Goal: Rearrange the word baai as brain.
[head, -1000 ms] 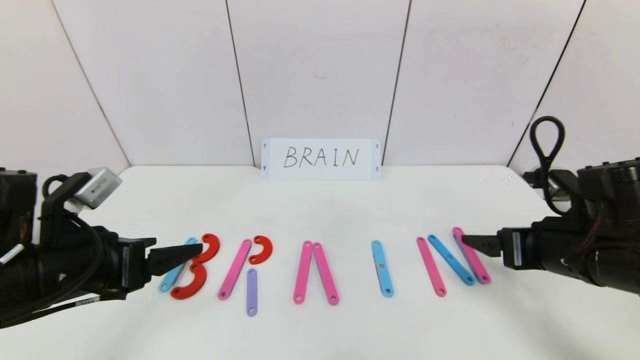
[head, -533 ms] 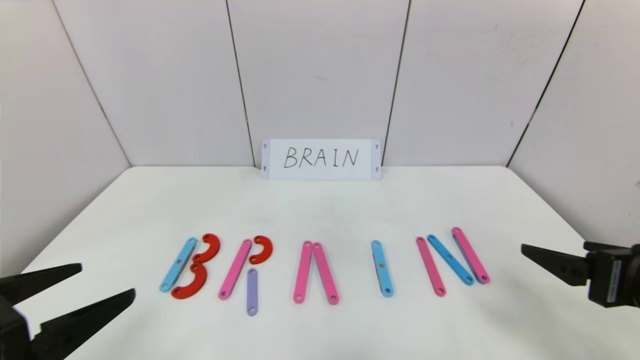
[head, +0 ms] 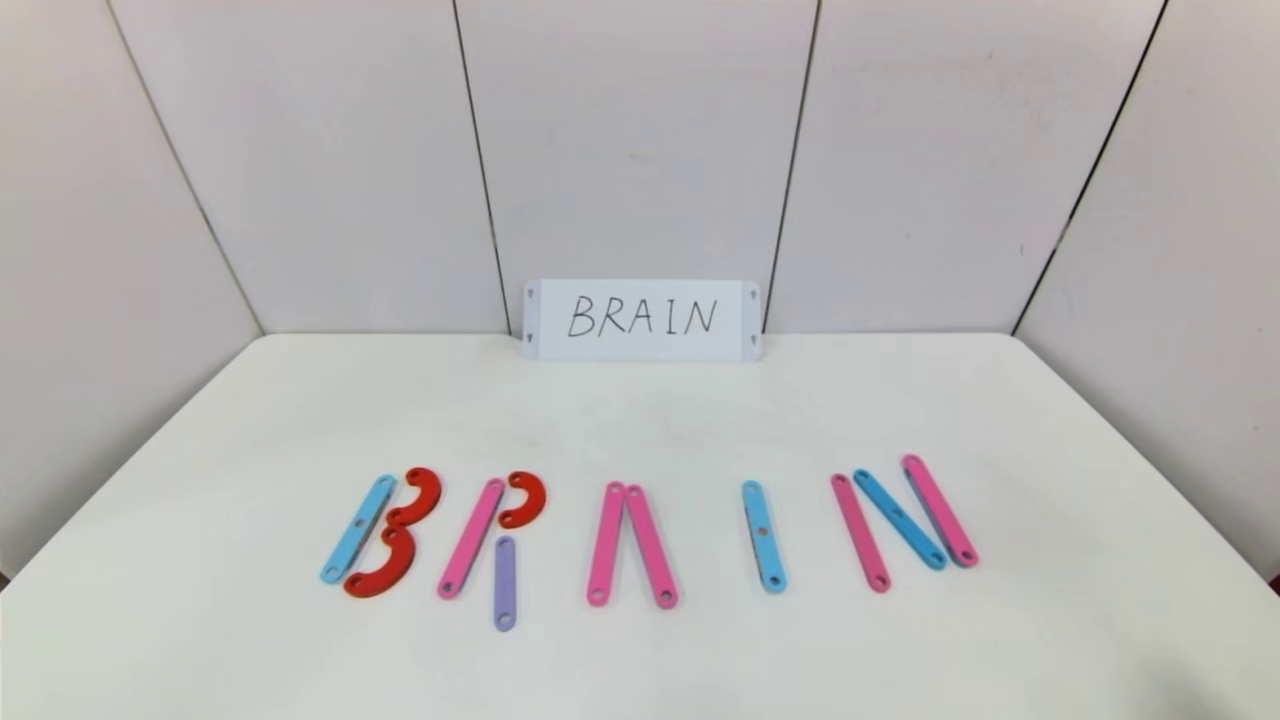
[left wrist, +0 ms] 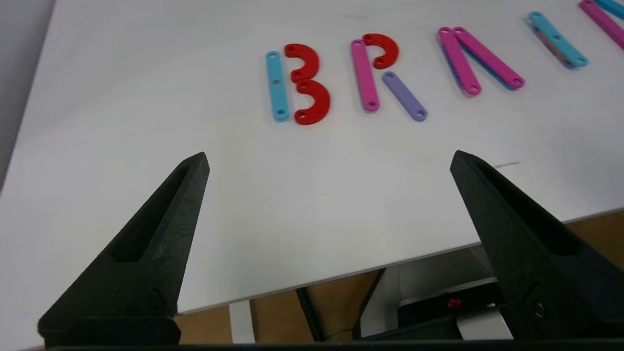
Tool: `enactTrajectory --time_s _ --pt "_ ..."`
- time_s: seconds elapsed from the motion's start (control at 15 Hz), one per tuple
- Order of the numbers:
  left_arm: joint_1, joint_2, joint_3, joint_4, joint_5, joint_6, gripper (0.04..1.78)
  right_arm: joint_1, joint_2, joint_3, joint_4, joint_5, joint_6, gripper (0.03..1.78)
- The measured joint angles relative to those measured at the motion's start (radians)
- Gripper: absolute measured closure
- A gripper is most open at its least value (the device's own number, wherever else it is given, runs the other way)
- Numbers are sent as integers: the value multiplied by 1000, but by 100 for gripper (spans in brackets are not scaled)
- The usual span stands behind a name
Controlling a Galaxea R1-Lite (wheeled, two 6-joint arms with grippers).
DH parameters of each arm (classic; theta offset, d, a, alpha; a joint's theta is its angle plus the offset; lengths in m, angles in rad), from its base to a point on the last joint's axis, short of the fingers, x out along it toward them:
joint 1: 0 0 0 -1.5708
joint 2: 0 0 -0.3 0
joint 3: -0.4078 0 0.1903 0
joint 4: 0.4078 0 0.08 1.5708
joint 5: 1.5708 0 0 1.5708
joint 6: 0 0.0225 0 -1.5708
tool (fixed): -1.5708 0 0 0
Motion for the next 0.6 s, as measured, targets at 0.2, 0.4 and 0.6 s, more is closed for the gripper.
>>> enactTrajectory --time_s 0.2,0.4,0.6 --pt "10 -41 -14 13 96 -44 8 -110 -159 7 69 1 -42 7" --pt "85 -57 -58 49 95 -46 8 -166 -267 42 84 2 -55 7" --pt "134 -104 -63 51 87 -46 8 -189 -372 94 67 18 -101 7"
